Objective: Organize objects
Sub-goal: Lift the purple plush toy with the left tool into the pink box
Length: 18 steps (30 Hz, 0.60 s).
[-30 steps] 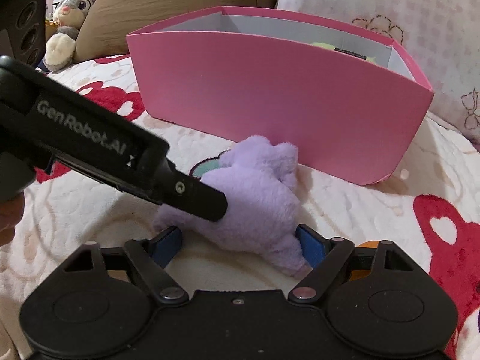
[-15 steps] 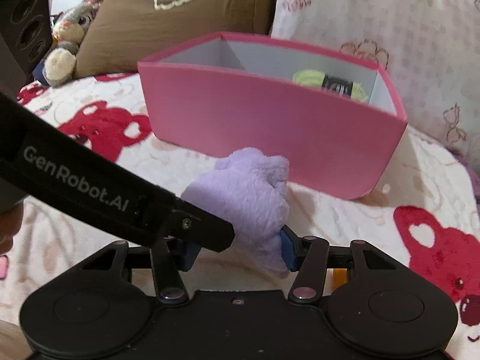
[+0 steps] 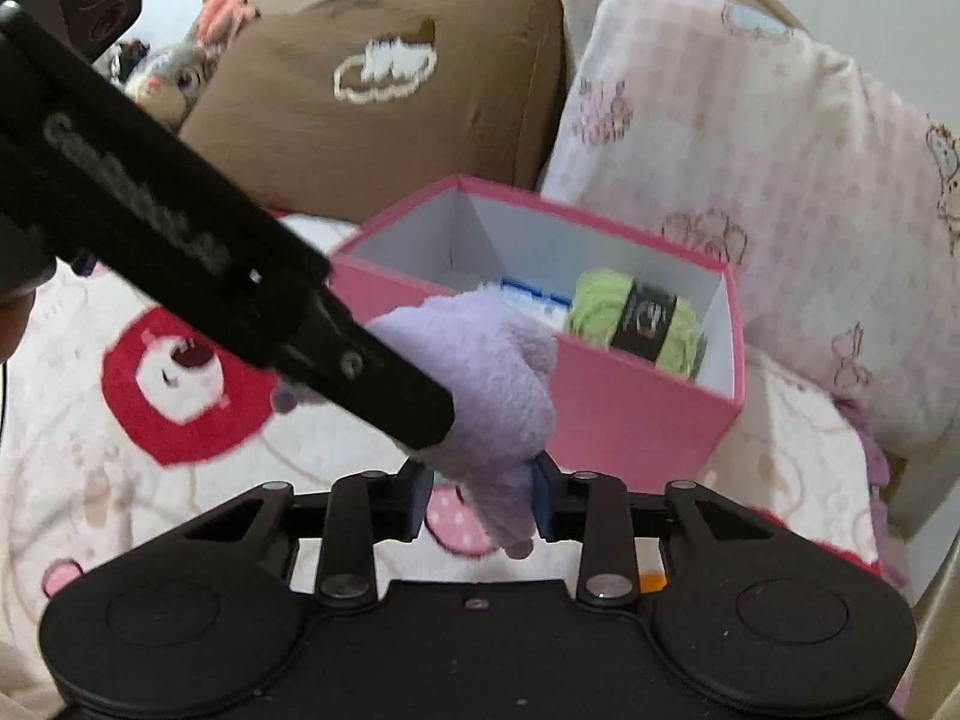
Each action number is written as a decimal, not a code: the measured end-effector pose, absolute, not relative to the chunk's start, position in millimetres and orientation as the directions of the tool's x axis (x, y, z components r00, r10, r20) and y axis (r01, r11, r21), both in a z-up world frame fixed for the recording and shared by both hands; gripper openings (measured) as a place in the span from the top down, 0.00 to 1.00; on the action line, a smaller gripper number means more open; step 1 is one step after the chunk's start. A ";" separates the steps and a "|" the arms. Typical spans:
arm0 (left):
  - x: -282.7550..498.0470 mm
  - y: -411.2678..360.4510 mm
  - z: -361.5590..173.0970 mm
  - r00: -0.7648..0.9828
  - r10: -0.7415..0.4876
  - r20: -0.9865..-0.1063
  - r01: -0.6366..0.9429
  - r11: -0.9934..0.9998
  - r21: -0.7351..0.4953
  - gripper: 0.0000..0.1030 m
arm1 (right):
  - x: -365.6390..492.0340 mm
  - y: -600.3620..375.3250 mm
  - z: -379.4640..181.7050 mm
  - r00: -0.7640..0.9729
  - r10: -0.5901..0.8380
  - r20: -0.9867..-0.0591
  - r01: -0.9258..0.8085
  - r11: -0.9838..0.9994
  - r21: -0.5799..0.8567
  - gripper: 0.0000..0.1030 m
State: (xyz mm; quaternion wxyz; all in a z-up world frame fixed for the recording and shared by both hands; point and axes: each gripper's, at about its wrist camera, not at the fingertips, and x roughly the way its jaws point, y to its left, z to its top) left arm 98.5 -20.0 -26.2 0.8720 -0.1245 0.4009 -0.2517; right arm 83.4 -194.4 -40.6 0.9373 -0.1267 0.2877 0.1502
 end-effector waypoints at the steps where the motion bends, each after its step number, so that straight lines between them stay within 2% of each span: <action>1: 98.0 -19.5 -22.4 0.555 -0.533 -0.639 0.338 0.846 -0.412 0.57 | 84.3 -195.1 -35.3 0.794 0.218 -0.568 -0.358 0.922 -0.147 0.66; 8: 102.5 -26.2 -2.5 0.582 -0.494 -0.645 0.343 0.869 -0.356 0.57 | 87.1 -190.4 -14.3 0.830 0.221 -0.512 -0.374 0.902 -0.217 0.70; 13: 130.3 -25.0 20.8 0.578 -0.519 -0.630 0.364 0.855 -0.370 0.58 | 103.4 -194.4 5.4 0.863 0.217 -0.456 -0.365 0.892 -0.266 0.74; 15: 144.9 -28.3 27.1 0.564 -0.546 -0.620 0.375 0.838 -0.396 0.58 | 113.8 -195.5 13.3 0.864 0.223 -0.451 -0.374 0.885 -0.277 0.83; 18: 171.4 -37.2 33.0 0.544 -0.538 -0.644 0.369 0.843 -0.392 0.58 | 134.1 -194.9 18.5 0.866 0.211 -0.453 -0.379 0.869 -0.318 0.82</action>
